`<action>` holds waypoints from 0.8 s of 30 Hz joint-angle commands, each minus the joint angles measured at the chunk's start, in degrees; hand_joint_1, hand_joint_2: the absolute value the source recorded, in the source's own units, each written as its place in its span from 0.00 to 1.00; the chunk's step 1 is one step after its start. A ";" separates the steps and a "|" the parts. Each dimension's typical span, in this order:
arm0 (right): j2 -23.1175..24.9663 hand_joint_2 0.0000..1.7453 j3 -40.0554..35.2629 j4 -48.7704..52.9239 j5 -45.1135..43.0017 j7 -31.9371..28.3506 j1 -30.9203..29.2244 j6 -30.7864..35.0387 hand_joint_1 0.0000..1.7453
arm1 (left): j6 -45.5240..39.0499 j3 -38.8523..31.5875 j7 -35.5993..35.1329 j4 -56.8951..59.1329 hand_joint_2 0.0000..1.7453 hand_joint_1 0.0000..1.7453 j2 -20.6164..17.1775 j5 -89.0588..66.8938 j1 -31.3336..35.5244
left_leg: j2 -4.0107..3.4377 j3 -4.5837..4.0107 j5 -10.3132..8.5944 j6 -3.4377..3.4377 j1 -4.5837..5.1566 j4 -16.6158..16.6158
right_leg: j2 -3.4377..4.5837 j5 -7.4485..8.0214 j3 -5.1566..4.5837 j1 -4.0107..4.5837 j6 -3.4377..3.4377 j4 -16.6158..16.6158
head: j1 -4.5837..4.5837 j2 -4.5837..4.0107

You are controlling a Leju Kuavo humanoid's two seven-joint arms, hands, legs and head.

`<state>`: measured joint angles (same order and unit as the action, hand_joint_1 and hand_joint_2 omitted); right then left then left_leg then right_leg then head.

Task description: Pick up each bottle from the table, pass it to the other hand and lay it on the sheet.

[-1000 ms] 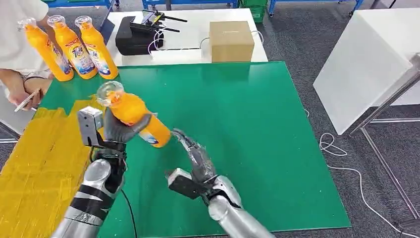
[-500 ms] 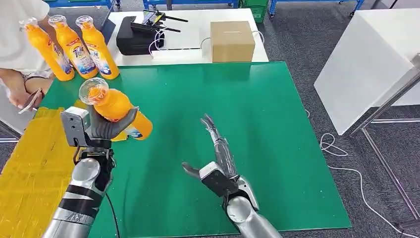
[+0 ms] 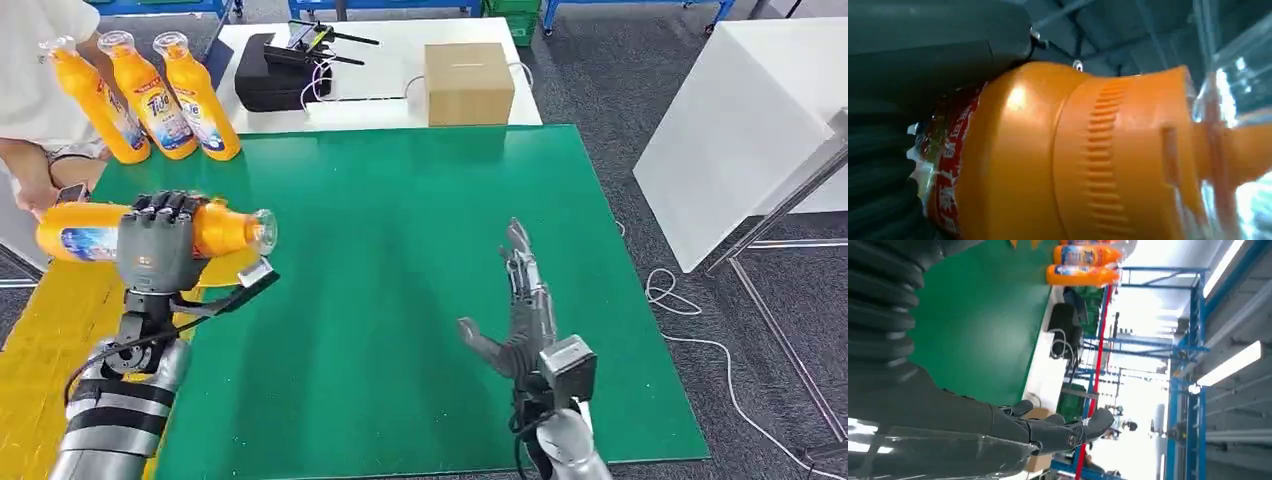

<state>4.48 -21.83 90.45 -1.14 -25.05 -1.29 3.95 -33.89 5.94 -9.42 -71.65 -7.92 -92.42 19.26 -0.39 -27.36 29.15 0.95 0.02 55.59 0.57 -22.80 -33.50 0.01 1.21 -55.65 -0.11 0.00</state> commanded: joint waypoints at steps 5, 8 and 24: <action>-2.58 0.00 10.18 1.03 -1.43 0.90 1.11 -2.97 0.00 | 5.75 18.03 -6.38 51.41 1.00 1.00 -5.48 2.97 18.23 | 0.13 0.03 -0.09 -0.09 -0.14 0.03 | -0.15 -0.01 0.27 0.07 0.04 0.00 | -0.02 0.00; -2.58 0.00 10.17 1.03 -1.43 0.90 1.11 -2.97 0.00 | 5.73 18.00 -6.37 51.41 1.00 1.00 -5.57 2.97 18.26 | -0.16 0.15 -0.04 -0.15 -0.24 -0.04 | 0.11 0.08 0.30 0.09 -0.15 -0.01 | 0.04 0.00; -2.14 0.00 9.75 0.29 -0.69 0.88 0.76 -2.18 0.00 | 9.82 12.71 -6.41 53.46 1.00 1.00 -5.88 5.13 19.12 | -0.03 0.14 -0.08 -0.18 -0.26 -0.08 | 0.03 0.13 0.31 0.12 -0.15 0.06 | 0.04 0.00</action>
<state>2.45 -13.11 92.67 -2.38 -24.09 0.83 1.03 -27.52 20.90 -15.93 -24.81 -13.35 -89.15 35.69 -0.44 -27.36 29.00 0.84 -0.09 55.57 0.65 -22.66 -33.37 -0.03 1.03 -55.75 -0.07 0.00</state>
